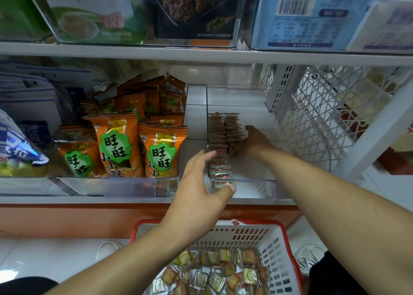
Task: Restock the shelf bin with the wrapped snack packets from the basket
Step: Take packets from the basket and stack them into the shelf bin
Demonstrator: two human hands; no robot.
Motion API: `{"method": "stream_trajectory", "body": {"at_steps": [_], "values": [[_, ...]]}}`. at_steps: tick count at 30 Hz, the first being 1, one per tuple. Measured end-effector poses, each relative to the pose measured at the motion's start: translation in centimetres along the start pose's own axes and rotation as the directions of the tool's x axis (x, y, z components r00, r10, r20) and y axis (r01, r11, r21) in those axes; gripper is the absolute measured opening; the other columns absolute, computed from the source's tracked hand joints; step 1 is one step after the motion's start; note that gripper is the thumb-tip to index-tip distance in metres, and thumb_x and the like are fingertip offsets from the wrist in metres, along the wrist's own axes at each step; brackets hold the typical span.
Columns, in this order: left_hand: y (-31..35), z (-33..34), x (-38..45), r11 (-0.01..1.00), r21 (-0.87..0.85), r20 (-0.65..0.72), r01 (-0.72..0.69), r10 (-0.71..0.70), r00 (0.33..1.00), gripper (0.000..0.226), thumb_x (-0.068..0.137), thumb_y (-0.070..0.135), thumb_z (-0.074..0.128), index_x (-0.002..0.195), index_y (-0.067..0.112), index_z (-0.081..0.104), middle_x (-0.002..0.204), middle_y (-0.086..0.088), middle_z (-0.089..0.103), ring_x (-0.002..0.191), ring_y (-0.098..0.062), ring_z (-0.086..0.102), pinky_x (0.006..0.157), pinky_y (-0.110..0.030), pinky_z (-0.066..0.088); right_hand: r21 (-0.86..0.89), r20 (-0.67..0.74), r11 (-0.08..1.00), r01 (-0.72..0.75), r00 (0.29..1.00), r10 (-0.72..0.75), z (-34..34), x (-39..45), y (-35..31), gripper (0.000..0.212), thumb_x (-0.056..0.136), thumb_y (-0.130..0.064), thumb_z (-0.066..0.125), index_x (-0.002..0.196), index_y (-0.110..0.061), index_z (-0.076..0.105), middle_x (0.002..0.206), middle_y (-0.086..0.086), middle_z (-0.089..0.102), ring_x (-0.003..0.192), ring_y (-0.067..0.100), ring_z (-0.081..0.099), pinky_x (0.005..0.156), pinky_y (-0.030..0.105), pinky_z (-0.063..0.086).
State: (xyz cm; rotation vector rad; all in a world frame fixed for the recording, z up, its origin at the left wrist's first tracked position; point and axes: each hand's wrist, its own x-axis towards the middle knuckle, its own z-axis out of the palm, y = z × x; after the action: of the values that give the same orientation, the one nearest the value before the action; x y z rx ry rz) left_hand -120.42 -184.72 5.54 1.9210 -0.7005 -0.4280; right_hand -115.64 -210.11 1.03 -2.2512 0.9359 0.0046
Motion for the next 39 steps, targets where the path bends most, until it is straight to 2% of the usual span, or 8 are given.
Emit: {"method": "stream_trajectory", "body": {"at_steps": [6, 9, 12, 15, 18, 21, 29, 39], "values": [[-0.3, -0.5, -1.4, 0.994, -0.001, -0.186, -0.109, 0.107, 0.977, 0.036, 0.086, 0.025, 0.078, 0.102, 0.042, 0.052, 0.113, 0.017, 0.057, 0.102, 0.008, 0.054, 0.082, -0.002, 0.039, 0.004, -0.287, 0.965, 0.262, 0.925, -0.25, -3.2, -4.5, -2.3, 0.049, 0.085, -0.006, 0.066, 0.13, -0.023, 0.055, 0.119, -0.002, 0.063, 0.112, 0.021, 0.063, 0.086, 0.029, 0.05], [-2.2, 0.3, -2.2, 0.997, -0.056, -0.093, -0.061, 0.055, 0.994, 0.026, 0.087, 0.015, 0.075, 0.092, 0.028, 0.053, 0.086, 0.008, 0.062, 0.072, -0.003, 0.057, 0.067, -0.013, 0.046, -0.079, -0.514, 0.72, 0.69, 0.59, -0.622, -2.9, -9.9, -3.1, 0.022, 0.08, -0.004, 0.06, 0.089, -0.024, 0.063, 0.089, -0.009, 0.063, 0.081, 0.011, 0.061, 0.071, 0.027, 0.05], [-6.0, 2.0, -2.9, 0.983, 0.144, 0.222, 0.115, -0.145, 0.964, 0.024, 0.084, 0.014, 0.075, 0.086, 0.026, 0.054, 0.077, 0.006, 0.064, 0.067, -0.011, 0.06, 0.064, -0.028, 0.048, -0.135, -0.343, 0.449, 0.883, 0.383, -0.858, 1.0, -15.2, -0.2, 0.015, 0.075, -0.002, 0.059, 0.079, -0.016, 0.062, 0.084, -0.001, 0.06, 0.075, 0.017, 0.057, 0.065, 0.027, 0.046], [-11.4, 3.9, -4.4, 0.874, 0.445, 0.486, 0.197, -0.42, 0.767, 0.029, 0.084, 0.02, 0.078, 0.08, 0.027, 0.05, 0.088, -0.003, 0.067, 0.083, -0.024, 0.063, 0.075, -0.031, 0.052, -0.232, 0.226, 0.488, 0.841, 0.535, -0.814, 6.4, -18.3, 5.3, 0.014, 0.081, -0.01, 0.058, 0.09, -0.019, 0.064, 0.093, -0.001, 0.064, 0.084, 0.023, 0.061, 0.066, 0.035, 0.049], [-16.3, 5.2, -6.1, 0.769, 0.585, 0.519, 0.259, -0.6, 0.609, 0.023, 0.086, 0.019, 0.075, 0.096, 0.018, 0.054, 0.101, -0.015, 0.074, 0.088, -0.028, 0.066, 0.081, -0.04, 0.055, -0.457, 0.749, 0.56, 0.692, 0.638, -0.178, 11.2, -18.5, 11.4, 0.022, 0.093, -0.02, 0.058, 0.115, -0.023, 0.061, 0.115, 0.002, 0.066, 0.106, 0.026, 0.062, 0.084, 0.037, 0.051], [-20.2, 6.8, -7.6, 0.69, 0.696, 0.491, 0.2, -0.659, 0.569, 0.025, 0.094, 0.029, 0.063, 0.115, 0.014, 0.061, 0.12, -0.01, 0.07, 0.109, -0.027, 0.064, 0.088, -0.032, 0.051, -0.527, 0.805, 0.569, 0.631, 0.586, 0.096, 15.2, -18.7, 16.9, 0.04, 0.089, -0.022, 0.066, 0.128, -0.022, 0.059, 0.121, 0.006, 0.065, 0.109, 0.028, 0.062, 0.086, 0.035, 0.05], [-26.7, 13.0, -10.4, 0.63, 0.763, 0.466, 0.142, -0.69, 0.554, 0.045, 0.09, 0.034, 0.067, 0.132, 0.021, 0.057, 0.13, -0.01, 0.064, 0.118, -0.03, 0.062, 0.093, -0.037, 0.048, -0.384, 0.806, 0.769, 0.511, 0.591, 0.01, 25.0, -20.8, 22.1, 0.114, 0.074, -0.039, 0.081, 0.159, -0.031, 0.006, 0.159, 0.008, 0.035, 0.143, 0.03, 0.037, 0.113, 0.048, 0.035], [-30.8, 15.9, -11.3, 0.664, 0.739, 0.467, 0.111, -0.624, 0.626, 0.052, 0.092, 0.029, 0.067, 0.142, 0.03, 0.051, 0.141, -0.007, 0.052, 0.124, -0.029, 0.058, 0.107, -0.043, 0.049, -0.36, 0.835, 0.719, 0.595, 0.549, -0.037, 27.9, -19.8, 23.2, 0.084, 0.073, -0.026, 0.08, 0.142, -0.019, 0.033, 0.157, 0.011, 0.032, 0.138, 0.033, 0.038, 0.1, 0.046, 0.045]]}}
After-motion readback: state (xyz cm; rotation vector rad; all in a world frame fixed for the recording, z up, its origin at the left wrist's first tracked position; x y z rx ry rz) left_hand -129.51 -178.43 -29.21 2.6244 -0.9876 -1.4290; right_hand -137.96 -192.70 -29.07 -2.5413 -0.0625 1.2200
